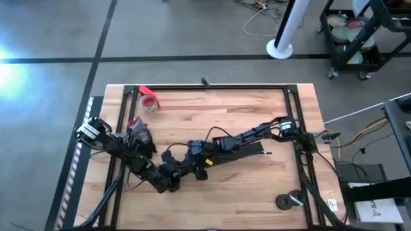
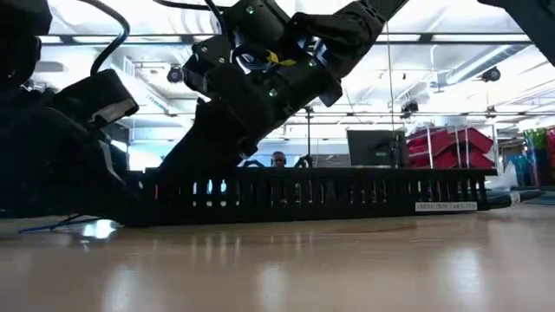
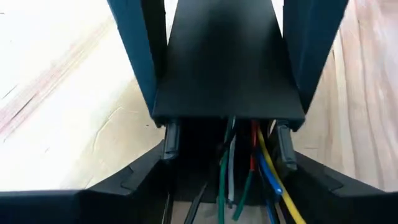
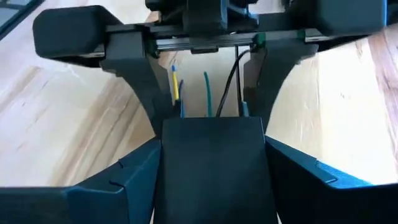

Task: Ziptie cables
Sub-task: Close the black cable duct

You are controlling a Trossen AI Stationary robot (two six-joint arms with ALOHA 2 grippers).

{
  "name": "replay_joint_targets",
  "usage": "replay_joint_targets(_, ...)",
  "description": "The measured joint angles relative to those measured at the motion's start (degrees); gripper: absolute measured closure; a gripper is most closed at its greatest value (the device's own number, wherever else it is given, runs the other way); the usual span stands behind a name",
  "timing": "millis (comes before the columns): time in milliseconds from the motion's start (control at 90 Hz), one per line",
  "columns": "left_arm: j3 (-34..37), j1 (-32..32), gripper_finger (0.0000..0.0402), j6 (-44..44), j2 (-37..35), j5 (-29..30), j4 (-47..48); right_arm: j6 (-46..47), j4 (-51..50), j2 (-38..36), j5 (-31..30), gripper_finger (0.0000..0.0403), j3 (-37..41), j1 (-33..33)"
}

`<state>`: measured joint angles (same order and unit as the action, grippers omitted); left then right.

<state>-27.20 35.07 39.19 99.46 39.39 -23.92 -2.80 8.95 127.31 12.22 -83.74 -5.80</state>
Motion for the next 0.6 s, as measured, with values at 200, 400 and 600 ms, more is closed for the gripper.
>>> replay_joint_targets(200,0.0,-0.11,0.0173,0.03,0.04,-0.49,0.19,2.64,2.53,1.71,0.01,0.018,-0.9,-0.04)
replay_joint_targets(400,-0.04,-0.13,0.0179,0.1,0.07,-0.84,0.55,3.05,2.34,1.83,0.21,0.0169,-1.19,0.01)
replay_joint_targets(600,-0.04,-0.13,0.0175,0.33,0.09,-0.89,0.69,2.99,2.0,1.83,0.2,0.0176,-1.23,0.09)
